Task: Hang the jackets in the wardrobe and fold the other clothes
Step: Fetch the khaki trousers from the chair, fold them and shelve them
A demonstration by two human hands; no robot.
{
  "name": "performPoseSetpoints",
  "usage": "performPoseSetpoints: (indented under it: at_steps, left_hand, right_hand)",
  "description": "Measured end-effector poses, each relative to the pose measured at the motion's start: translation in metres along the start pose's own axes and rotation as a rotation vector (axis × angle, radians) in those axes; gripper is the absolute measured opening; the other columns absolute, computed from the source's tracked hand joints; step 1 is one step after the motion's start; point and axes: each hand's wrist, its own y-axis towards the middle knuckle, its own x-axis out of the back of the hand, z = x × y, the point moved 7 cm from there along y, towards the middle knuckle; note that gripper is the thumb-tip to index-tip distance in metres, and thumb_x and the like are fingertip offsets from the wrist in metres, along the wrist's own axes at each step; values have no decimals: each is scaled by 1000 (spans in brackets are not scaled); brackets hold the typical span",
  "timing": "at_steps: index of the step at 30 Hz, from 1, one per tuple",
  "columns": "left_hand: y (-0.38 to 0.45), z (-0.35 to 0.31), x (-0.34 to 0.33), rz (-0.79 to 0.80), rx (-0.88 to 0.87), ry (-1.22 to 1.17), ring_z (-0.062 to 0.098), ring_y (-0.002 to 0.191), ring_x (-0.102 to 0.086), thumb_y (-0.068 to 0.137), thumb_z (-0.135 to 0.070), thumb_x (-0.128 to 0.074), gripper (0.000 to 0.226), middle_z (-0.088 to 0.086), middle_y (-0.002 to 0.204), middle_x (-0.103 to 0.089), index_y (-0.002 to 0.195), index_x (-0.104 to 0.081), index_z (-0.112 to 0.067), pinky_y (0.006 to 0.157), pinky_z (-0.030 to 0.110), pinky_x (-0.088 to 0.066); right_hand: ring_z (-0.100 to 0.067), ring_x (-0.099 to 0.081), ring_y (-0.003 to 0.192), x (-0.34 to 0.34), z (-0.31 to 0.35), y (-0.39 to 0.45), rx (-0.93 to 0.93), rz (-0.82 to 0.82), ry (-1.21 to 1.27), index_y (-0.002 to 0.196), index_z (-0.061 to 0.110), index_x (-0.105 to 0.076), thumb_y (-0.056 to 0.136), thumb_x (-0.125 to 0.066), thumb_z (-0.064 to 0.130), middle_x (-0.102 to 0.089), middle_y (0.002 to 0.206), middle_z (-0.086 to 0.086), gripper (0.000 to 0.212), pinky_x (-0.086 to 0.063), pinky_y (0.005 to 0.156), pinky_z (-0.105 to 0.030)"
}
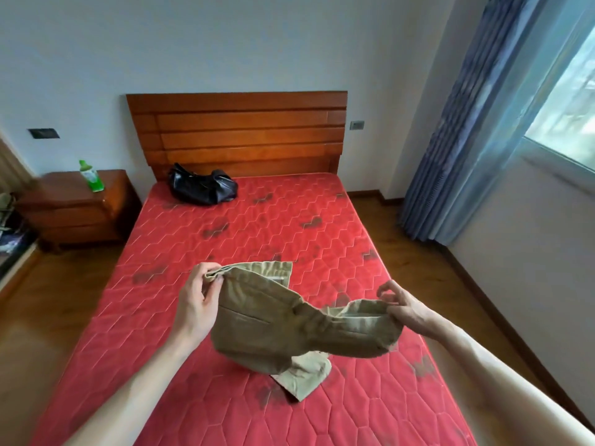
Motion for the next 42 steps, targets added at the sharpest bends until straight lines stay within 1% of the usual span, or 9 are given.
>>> performPoseSetpoints:
  at_steps: [3,10,12,14,17,23,29,36,42]
  left_hand:
    - [3,-3,-5,-18,35,-9,13,90,-64,100,0,-61,21,4,101,-67,111,-59,-17,81,12,-47]
    - [15,-26,-13,-38,81,-39,2,66,-53,101,2,-59,14,0,77,-58,101,-58,-12,63,11,-41]
    - [24,-31,-10,-28,90,-48,2,66,-53,102,1,-57,12,3,77,-59,101,-57,-12,62,11,-41]
    - [33,-36,-7,-18,84,-43,4,72,-58,103,-1,-57,12,5,83,-65,103,-58,-13,64,10,-43]
    - [49,-44,-3,-4,73,-38,15,82,-63,103,-4,-57,13,5,90,-69,106,-59,-16,69,13,-45]
    - [81,-58,12,-43,68,-101,30,78,-56,103,-4,-57,8,26,89,-60,98,-62,-10,73,35,-47]
    - [111,-71,29,-84,226,-355,21,99,-68,99,-10,-58,14,17,107,-73,107,-70,-7,94,45,-53]
    - [153,-136,59,-53,272,-894,22,81,-67,91,-6,-44,27,11,86,-69,84,-70,-11,77,33,-54]
    - [173,-204,47,234,214,-1141,20,69,-52,77,-13,-49,9,9,74,-54,78,-55,-8,65,30,-50]
  right_hand:
    - [-22,-70,88,7,8,-6,-51,59,-23,110,21,-55,73,-60,16,-76,104,-1,37,-55,68,-33]
    - [-20,-66,81,14,14,-1,74,20,-288,95,34,-60,94,-40,4,-70,88,2,36,-54,77,-43]
    - [-16,-66,92,23,22,-4,95,-64,-184,103,17,-67,100,-38,20,-73,99,1,29,-53,88,-43]
    - [-12,-60,82,35,31,-4,151,-137,-129,95,4,-59,101,-33,55,-65,88,4,58,-50,86,-47]
    - [-12,-60,78,54,42,0,227,-140,-95,103,14,-58,92,-45,81,-64,86,6,69,-52,82,-46]
    - [-13,-62,77,88,89,-13,544,-135,-246,105,22,-54,83,-81,59,-64,89,9,51,-49,64,-21]
    - [-15,-58,76,136,134,-24,719,-246,-242,96,47,-58,92,-72,25,-56,90,12,26,-47,63,-29]
    - [-8,-68,81,209,211,-65,729,-316,97,94,27,-79,85,-82,10,-74,87,1,20,-53,73,-19]
    - [-20,-71,93,225,252,-65,786,-320,696,119,18,-70,92,-70,12,-74,104,-9,28,-62,79,-30]
